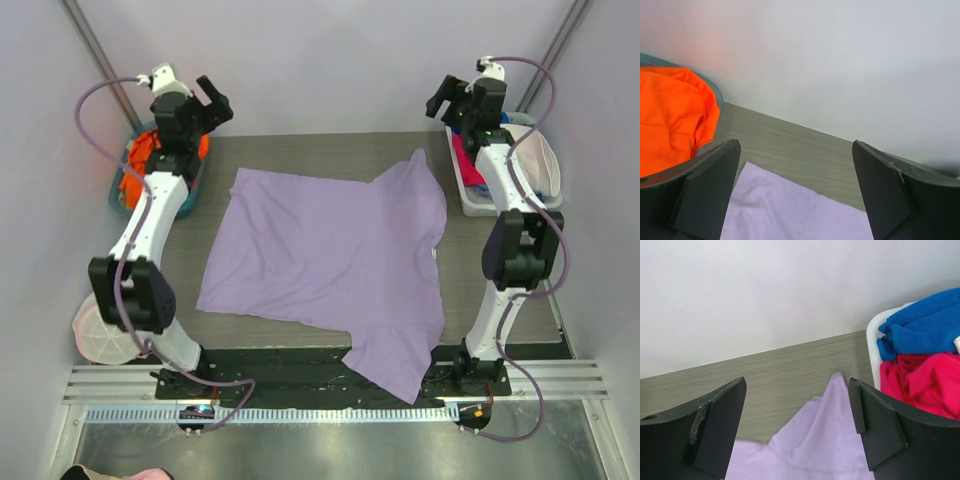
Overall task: Fold and stack the t-shirts
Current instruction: Flatten the tshirt out
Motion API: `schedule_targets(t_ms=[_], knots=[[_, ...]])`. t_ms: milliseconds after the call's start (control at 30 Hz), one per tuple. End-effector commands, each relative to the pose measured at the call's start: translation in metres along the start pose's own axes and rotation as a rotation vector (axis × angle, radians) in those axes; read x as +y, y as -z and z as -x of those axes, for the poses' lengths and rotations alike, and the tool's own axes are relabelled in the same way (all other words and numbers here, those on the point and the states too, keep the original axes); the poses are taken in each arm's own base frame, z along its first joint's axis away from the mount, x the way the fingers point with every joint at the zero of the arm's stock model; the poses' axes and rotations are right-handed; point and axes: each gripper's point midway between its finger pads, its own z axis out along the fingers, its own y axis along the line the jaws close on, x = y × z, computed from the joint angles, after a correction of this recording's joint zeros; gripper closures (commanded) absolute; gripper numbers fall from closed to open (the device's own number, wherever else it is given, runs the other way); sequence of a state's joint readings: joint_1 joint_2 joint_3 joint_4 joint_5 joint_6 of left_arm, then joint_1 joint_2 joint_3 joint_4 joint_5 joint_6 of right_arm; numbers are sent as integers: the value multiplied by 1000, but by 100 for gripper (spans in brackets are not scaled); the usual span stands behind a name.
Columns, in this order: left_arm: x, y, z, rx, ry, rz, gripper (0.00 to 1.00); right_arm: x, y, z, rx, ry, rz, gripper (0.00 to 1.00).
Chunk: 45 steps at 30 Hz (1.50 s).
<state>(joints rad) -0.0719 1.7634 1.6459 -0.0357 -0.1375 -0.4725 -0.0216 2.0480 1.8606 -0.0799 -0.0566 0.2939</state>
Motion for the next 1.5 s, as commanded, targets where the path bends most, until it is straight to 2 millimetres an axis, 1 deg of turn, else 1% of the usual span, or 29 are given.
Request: schedule_targets(t_ms=[0,33,67,100,133,167,200,233,267,300,333,467,567,600,633,700,733,767,800,833,867,900,967,1067,1200,1300,1333,1400,1467], knots=[[-2,56,-9,33,30,-23,0,28,61,9,36,15,62,8],[-5,64,-21,54,32,-29,0,38,64,-14,96,32,75,8],[4,71,-48,106,27,-13,0,37,67,-38,156,45,68,8],[0,83,-48,103,31,-27,0,46,71,-55,198,86,82,8],[-4,89,-62,131,21,-34,0,45,75,-75,262,104,69,8],[4,97,-83,177,15,-16,0,42,77,-95,310,121,50,8],[-1,104,-93,197,17,-27,0,55,82,-112,346,159,66,8],[-5,115,-92,194,30,-42,0,56,86,-127,387,175,56,8],[-2,122,-108,221,22,-38,0,54,90,-145,422,195,37,8],[-9,129,-117,237,4,-53,0,58,93,-154,437,201,39,8],[-7,133,-117,230,-22,-46,0,64,99,-169,466,209,50,8],[1,131,-147,311,-67,-14,0,61,104,-193,509,220,-2,8],[2,113,-172,369,-112,5,0,56,104,-204,532,216,-37,8],[-2,105,-169,359,-131,11,0,55,105,-207,539,223,-44,8],[1,97,-189,404,-173,29,0,53,104,-211,542,233,-58,8],[-16,86,-198,414,-222,12,0,47,104,-217,554,244,-85,8],[-13,79,-219,456,-260,32,0,44,103,-222,565,249,-91,8],[-20,77,-233,486,-298,22,0,42,102,-226,574,251,-99,8],[-31,69,-233,485,-304,8,0,40,102,-230,583,255,-103,8],[-33,67,-242,510,-316,8,0,39,101,-232,588,259,-104,8],[-33,63,-268,567,-331,2,0,37,100,-238,602,261,-113,8],[-40,59,-269,567,-324,-10,0,36,99,-240,607,264,-110,8],[-38,55,-292,620,-329,-10,0,34,96,-249,626,266,-117,8],[-37,53,-307,666,-331,-6,0,33,89,-254,635,267,-124,8],[-24,49,-334,764,-379,32,0,26,79,-275,683,272,-138,8],[-21,45,-341,803,-409,46,2,26,69,-281,701,269,-132,8],[-16,44,-351,827,-423,57,3,19,66,-293,731,269,-141,8],[-16,39,-352,845,-438,67,4,21,58,-295,747,248,-125,8],[-8,33,-361,869,-452,87,5,9,51,-303,774,230,-141,8]])
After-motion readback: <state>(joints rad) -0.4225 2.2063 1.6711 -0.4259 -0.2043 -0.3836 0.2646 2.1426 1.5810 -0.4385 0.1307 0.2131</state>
